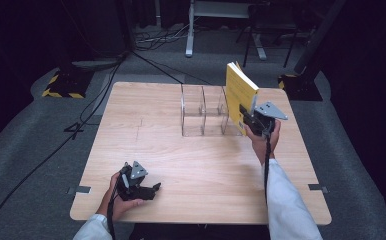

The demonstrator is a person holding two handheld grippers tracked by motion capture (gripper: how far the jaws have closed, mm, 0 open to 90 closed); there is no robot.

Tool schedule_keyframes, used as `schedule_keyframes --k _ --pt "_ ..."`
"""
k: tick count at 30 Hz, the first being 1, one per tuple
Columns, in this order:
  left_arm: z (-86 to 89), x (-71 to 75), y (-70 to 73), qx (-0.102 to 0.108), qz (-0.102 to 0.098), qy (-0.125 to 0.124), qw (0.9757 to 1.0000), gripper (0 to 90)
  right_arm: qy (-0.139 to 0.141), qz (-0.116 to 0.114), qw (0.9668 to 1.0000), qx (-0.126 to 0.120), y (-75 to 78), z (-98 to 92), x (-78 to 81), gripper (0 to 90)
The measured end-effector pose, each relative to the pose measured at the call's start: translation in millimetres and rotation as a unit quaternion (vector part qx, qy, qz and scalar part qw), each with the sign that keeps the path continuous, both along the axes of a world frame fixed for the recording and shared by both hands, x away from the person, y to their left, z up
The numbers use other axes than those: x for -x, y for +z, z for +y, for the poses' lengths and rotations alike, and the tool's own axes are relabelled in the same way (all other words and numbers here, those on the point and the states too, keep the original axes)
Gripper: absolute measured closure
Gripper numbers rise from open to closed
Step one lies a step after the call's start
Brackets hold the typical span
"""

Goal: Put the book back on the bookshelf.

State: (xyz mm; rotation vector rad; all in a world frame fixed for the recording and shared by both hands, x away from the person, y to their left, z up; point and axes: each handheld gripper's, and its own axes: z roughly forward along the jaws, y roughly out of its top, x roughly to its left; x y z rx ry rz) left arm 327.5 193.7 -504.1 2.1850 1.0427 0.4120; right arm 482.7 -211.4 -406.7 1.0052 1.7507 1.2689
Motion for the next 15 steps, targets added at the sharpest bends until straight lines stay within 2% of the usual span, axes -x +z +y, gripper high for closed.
schedule_keyframes --k 15 --pt "-1.2 0.8 -0.5 0.003 -0.001 -0.001 1.0000 16.4 -0.023 0.019 0.9995 0.003 -21.1 11.0 -20.2 76.0"
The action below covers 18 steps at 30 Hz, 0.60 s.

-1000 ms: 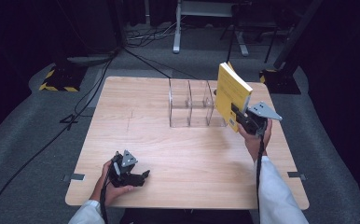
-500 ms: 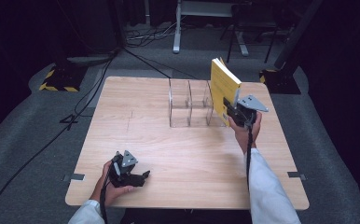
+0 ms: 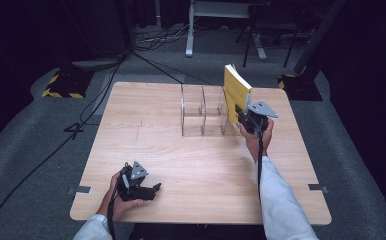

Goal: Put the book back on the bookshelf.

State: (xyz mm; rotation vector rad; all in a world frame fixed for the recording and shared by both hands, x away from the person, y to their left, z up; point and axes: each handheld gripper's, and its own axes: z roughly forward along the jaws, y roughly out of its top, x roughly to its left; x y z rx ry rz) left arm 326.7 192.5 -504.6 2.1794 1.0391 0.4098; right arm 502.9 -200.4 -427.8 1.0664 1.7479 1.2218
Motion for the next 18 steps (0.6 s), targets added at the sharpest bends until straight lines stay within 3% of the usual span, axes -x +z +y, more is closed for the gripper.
schedule_keyframes --k 18 --pt "-0.9 2.4 0.3 -0.001 0.002 -0.012 0.9999 16.6 -0.008 0.002 0.9997 -0.023 -10.9 0.3 -8.4 75.8"
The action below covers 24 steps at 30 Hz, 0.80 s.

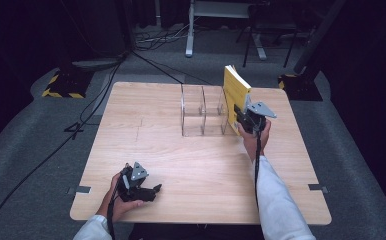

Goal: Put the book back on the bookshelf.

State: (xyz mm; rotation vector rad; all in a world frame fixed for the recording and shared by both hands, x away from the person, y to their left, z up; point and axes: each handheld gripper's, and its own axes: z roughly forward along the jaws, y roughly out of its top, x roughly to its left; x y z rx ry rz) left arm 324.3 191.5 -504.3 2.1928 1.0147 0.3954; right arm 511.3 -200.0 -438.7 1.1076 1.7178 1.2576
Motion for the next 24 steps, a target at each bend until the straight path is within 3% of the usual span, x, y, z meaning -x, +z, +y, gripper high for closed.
schedule_keyframes --k 16,17,24 --pt "-0.9 2.1 -0.5 0.004 -0.001 -0.008 1.0000 17.5 0.010 0.005 0.9999 -0.005 -15.5 -1.8 6.6 74.0" --pt "-1.0 2.2 -0.5 0.004 -0.001 -0.008 1.0000 17.5 0.004 0.004 0.9999 0.009 -17.4 -1.7 7.9 73.2" --pt "-0.4 2.3 -0.1 0.001 0.000 -0.012 0.9999 17.5 0.005 0.009 0.9995 0.030 -22.8 -4.7 11.2 72.6"
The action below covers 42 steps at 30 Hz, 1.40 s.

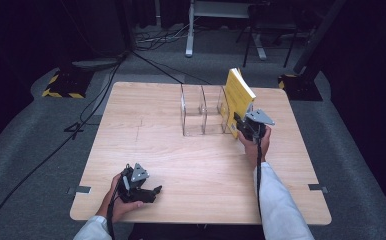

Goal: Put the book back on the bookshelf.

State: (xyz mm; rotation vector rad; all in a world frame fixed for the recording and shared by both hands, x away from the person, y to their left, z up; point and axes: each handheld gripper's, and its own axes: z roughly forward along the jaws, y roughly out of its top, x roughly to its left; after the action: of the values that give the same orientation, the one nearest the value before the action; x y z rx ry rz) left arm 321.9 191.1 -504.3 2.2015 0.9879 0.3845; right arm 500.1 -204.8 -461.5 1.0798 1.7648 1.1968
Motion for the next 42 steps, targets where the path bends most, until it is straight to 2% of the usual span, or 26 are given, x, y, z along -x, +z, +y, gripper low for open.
schedule_keyframes --k 6,12,16,17,20,21,24,25,30,31,34,36,42 --pt "0.0 0.0 -0.1 0.001 0.000 0.000 1.0000 17.5 -0.014 0.006 0.9998 -0.011 0.4 -3.6 -1.0 73.1" --pt "0.0 0.0 0.0 0.000 0.000 0.000 1.0000 17.4 -0.021 0.003 0.9998 -0.008 0.2 -5.1 -1.9 72.1" --pt "-0.1 0.0 -0.1 0.001 0.000 0.000 1.0000 17.4 -0.020 0.009 0.9998 -0.001 1.5 -6.0 -0.2 68.1" --pt "-0.1 0.0 -0.1 0.001 0.000 0.000 1.0000 17.5 -0.019 0.016 0.9997 -0.005 1.9 -8.4 0.8 65.9" --pt "0.0 0.0 -0.1 0.000 0.000 0.000 1.0000 17.5 -0.015 0.018 0.9997 -0.001 2.1 -9.4 3.2 65.2" --pt "-0.1 0.0 -0.1 0.000 0.000 0.000 1.0000 17.5 -0.014 0.018 0.9997 0.010 2.3 -8.8 6.3 62.7" --pt "0.0 0.0 -0.1 0.000 0.000 0.000 1.0000 17.4 -0.010 0.023 0.9996 0.016 2.8 -8.9 9.1 59.3" --pt "-0.1 0.0 -0.1 0.001 0.000 0.000 1.0000 17.4 -0.013 0.030 0.9992 0.022 3.1 -8.9 12.9 55.3" --pt "-0.1 0.0 -0.1 0.001 -0.001 0.000 1.0000 17.4 -0.012 0.042 0.9988 0.020 2.9 -13.8 19.4 53.4" --pt "-0.1 0.0 -0.1 0.001 0.000 0.000 1.0000 17.5 -0.010 0.050 0.9987 0.010 3.5 -17.4 21.3 53.7" --pt "-0.4 0.2 -0.2 0.003 0.001 0.001 1.0000 17.4 -0.002 0.052 0.9986 0.002 4.6 -19.9 23.8 53.2" --pt "-0.4 0.3 -0.2 0.003 0.001 0.002 1.0000 17.4 0.001 0.055 0.9985 0.010 6.3 -20.7 26.4 52.0" --pt "-0.4 0.2 -0.2 0.003 0.001 0.001 1.0000 17.4 0.025 0.065 0.9975 0.012 10.0 -27.9 30.9 49.6"
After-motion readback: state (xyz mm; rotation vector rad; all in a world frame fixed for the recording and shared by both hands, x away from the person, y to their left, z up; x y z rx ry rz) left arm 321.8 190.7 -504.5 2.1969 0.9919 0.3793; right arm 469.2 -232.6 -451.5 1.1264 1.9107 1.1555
